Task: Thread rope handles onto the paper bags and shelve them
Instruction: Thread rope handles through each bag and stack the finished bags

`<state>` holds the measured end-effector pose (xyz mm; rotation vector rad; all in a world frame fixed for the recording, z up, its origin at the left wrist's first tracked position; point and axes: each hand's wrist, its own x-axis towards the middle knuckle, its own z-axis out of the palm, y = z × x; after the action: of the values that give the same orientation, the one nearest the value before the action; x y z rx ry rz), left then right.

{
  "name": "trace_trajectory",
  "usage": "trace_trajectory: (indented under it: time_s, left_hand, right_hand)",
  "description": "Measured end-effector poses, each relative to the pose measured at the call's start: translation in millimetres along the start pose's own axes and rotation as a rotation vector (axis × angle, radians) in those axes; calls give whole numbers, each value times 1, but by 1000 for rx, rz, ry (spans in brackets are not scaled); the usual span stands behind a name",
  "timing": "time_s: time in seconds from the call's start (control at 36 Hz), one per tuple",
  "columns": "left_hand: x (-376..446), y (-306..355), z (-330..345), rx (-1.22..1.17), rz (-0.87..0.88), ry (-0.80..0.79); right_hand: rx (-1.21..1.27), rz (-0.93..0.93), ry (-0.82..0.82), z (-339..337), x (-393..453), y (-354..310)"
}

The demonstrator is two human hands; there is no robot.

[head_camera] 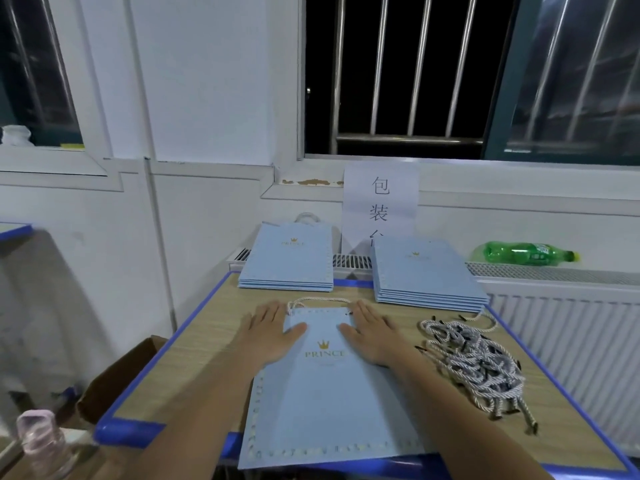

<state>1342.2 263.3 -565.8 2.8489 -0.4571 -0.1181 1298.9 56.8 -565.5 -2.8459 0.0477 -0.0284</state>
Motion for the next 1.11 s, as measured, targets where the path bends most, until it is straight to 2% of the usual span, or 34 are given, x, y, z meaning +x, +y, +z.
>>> trace_trajectory:
  time_s: [0.06, 0.11, 0.17, 0.25, 0.31, 0.42, 0.5, 0.58, 0.67, 0.75, 0.83, 0.92, 0.97, 1.03, 1.11]
  left_hand:
    - [-2, -1, 0, -81, -18, 32]
    - [-5, -3, -1, -145, -108, 45]
    - [-8, -7, -5, -90, -168, 43]
    - [-12, -23, -7, -106, -108, -31]
    - [-13, -37, -8, -271, -1, -74]
    - [-23, -37, -20, -874, 142, -103]
    - [-22, -34, -38, -1000, 224, -40]
    - [-20, -33, -52, -1167, 151, 1]
    - [-16, -31, -56, -1334, 85, -52]
    - [-21, -31, -55, -1396, -13, -147]
    - [-28, -34, -57, -1430, -88, -188]
    - [-30, -42, -59, -1349, -76, -267]
    - [-28, -46, -61, -1387, -38, -291]
    - [-23, -45, -66, -1470, 16, -232]
    - [-6, -39, -81, -1432, 44, 44]
  right_hand:
    - [70, 20, 74, 2, -3, -1]
    - [132, 123, 147, 1, -9, -2]
    - [86, 216, 195, -5, -16, -1]
    - [41, 256, 175, -15, -26, -1]
    - [124, 302, 109, -20, -29, -3]
    - [503, 236, 119, -34, -32, -11]
    - [791, 138, 95, -45, -34, -16]
    - [1040, 79, 67, -55, -28, -15]
    - [1206, 145, 139, -64, -17, -12]
    - [1266, 211, 260, -71, -4, -7]
    - [1329, 217, 296, -75, 13, -7]
    - [1397, 218, 340, -78, 33, -9]
    - [1438, 205, 341, -83, 44, -14]
    - [1451, 173, 320, -88, 51, -20]
    - [1510, 71, 220, -92, 61, -28]
